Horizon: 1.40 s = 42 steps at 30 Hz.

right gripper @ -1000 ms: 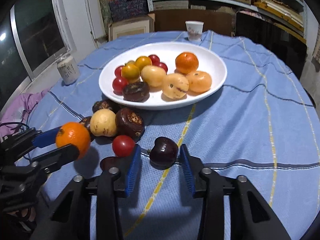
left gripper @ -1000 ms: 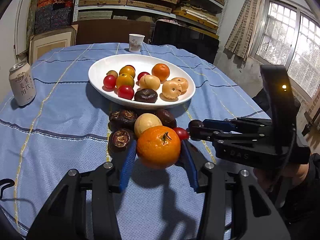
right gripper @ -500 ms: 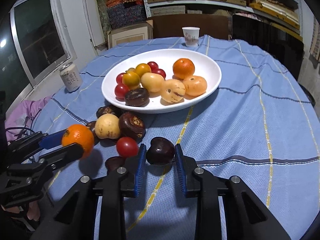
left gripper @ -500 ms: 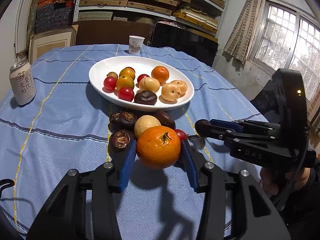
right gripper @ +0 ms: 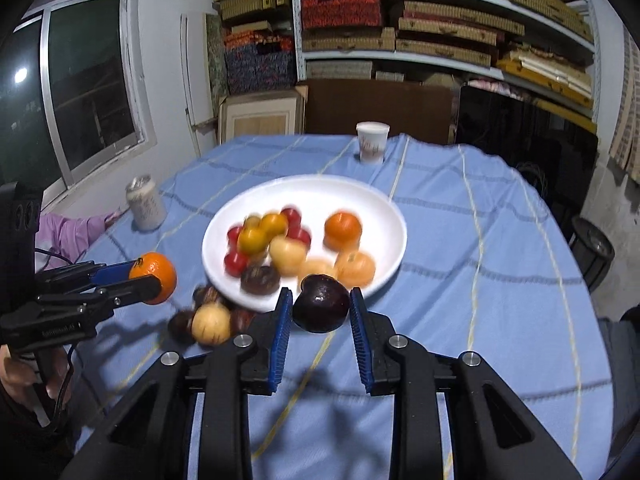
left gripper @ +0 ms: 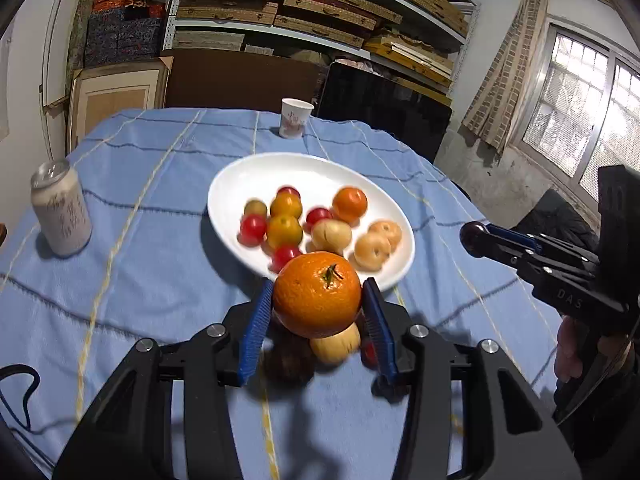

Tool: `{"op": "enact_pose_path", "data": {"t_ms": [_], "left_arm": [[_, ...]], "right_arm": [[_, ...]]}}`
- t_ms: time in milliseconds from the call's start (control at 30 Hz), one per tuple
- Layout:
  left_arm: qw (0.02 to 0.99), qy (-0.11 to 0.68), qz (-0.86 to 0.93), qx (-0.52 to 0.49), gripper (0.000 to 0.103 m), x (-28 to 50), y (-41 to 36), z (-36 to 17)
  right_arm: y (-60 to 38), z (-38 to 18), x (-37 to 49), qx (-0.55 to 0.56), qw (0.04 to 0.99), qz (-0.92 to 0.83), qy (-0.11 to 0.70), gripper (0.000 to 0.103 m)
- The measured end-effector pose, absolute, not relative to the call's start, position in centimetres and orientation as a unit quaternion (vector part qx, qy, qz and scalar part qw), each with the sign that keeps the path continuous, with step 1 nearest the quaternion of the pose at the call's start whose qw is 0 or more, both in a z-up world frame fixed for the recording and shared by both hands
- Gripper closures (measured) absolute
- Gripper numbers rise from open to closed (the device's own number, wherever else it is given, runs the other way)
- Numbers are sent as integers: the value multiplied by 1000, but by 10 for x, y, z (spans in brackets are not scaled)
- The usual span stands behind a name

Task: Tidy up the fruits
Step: 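Place mandarin on plate with left while right places dark fruit there, then grasp a dark brown fruit with left while right grasps another dark fruit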

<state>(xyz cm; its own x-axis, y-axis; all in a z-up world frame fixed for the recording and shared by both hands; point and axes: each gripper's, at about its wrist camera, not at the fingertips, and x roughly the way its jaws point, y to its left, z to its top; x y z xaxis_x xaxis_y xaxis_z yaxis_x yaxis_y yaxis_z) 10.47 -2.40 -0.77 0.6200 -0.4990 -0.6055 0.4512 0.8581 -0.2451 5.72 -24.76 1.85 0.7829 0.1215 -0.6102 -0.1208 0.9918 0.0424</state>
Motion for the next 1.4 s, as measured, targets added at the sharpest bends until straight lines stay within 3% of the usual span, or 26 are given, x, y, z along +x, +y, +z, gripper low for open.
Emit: {"op": "enact_pose_path", "data": {"t_ms": [400,833,933,967,1133,1233,1400], "left_arm": [[897,367,-246,-4,58,227,-69,24],[872,438,-219,-9,57,301,-86,-26],[875,432,-216,-22,45,302,-82,-24],[881,421,-214,-25,40,299,-79,-19],[890,397,-223,-35,39,277,-68,1],[893,385,-232,-27,21,244,-60,10],[895,369,-250,6,15,174,-41,6]], "right_arm": [[-270,35,170,28,942,39,332,74],[-272,-10,252,56,918,35,392,72],[-273,-12,254,66,918,41,390,62],[-273,-11,253,70,918,43,388,61],[-278,-4,231,83,918,50,384,61],[-276,3,203,76,919,59,383,61],[-241,-3,113,14,914,111,390,61]]}}
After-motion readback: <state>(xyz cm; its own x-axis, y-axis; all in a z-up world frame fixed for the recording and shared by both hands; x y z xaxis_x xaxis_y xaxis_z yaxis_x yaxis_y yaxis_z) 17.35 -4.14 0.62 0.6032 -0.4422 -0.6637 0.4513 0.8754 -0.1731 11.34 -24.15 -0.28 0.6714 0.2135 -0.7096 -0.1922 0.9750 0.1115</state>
